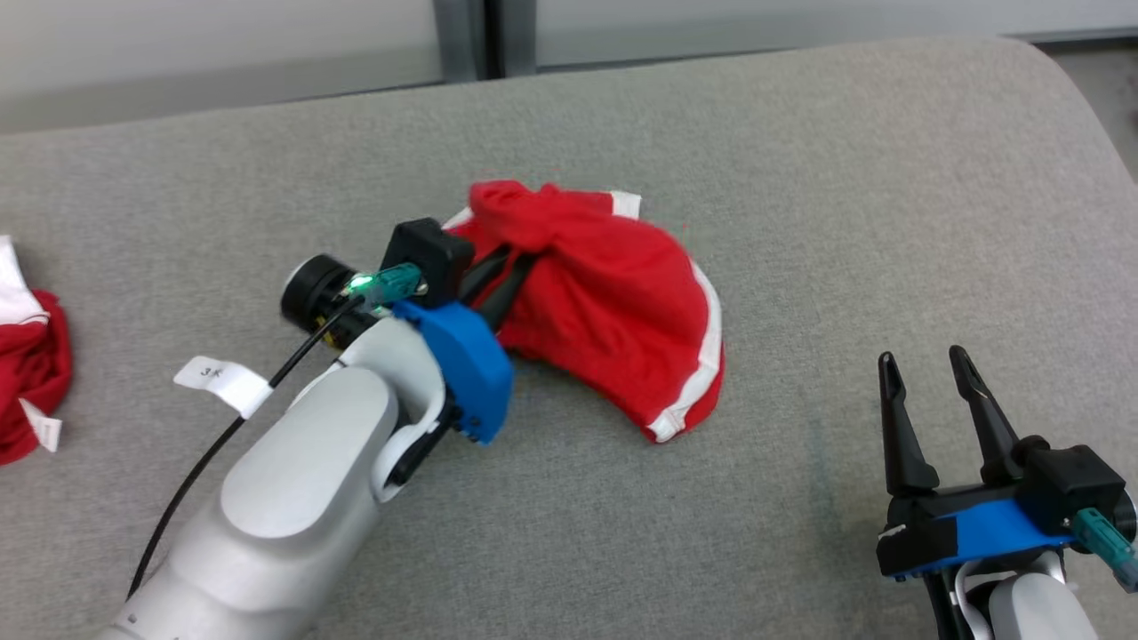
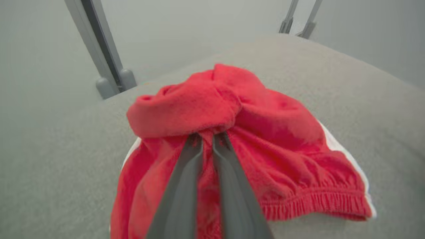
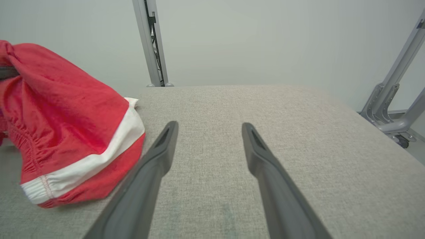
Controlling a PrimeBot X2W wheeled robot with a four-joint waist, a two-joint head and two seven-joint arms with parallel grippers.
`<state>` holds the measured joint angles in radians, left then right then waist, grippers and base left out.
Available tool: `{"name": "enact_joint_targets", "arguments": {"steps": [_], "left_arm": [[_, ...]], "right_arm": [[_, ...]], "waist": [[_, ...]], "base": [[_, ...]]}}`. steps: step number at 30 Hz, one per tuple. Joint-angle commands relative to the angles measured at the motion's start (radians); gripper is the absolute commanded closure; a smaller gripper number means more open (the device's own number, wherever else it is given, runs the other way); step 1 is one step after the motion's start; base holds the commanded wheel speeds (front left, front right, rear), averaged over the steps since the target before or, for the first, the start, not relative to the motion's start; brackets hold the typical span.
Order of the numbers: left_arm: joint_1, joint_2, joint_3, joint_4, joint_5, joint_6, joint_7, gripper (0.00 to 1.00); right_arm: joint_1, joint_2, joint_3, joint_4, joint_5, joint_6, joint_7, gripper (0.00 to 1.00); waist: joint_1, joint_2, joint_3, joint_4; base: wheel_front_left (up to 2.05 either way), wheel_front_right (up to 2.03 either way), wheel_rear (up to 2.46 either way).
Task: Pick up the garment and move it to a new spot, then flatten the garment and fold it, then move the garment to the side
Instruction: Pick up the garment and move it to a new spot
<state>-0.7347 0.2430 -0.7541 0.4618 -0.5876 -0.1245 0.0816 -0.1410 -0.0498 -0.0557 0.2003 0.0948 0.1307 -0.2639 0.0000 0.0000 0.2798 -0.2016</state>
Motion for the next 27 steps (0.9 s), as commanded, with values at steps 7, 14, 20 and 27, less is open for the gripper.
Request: {"name": "enact_joint_targets", "arguments": {"steps": [7, 14, 20, 27], "left_arm": [[-0.027, 0.01, -0.047, 0.232, 0.03, -0.005, -0.123, 0.89], [-0.039, -0.031, -0.038, 0.313, 0.022, -0.005, -0.284, 0.0], [0.016, -0.033, 0.007, 0.297, 0.035, 0.041, -0.343, 0.0], [0.182, -0.019, 0.126, 0.152, 0.072, 0.12, -0.348, 0.0]], "right_arm": [[-0.018, -0.001, 0.002, -0.001, 0.011, 0.0, -0.001, 0.0], [-0.027, -0.001, 0.01, 0.002, -0.013, 0.0, -0.001, 0.0], [-0.04, -0.002, 0.016, -0.01, -0.044, 0.0, -0.001, 0.0], [-0.025, -0.002, 0.027, -0.003, -0.072, 0.0, -0.001, 0.0]], "waist": [[0.0, 0.0, 0.041, -0.017], [0.0, 0.0, 0.02, 0.019], [0.0, 0.0, -0.038, 0.056], [0.0, 0.0, -0.102, 0.099]], "base": [[0.0, 0.0, 0.0], [0.0, 0.0, 0.0], [0.0, 0.0, 0.0], [0.0, 0.0, 0.0]]}}
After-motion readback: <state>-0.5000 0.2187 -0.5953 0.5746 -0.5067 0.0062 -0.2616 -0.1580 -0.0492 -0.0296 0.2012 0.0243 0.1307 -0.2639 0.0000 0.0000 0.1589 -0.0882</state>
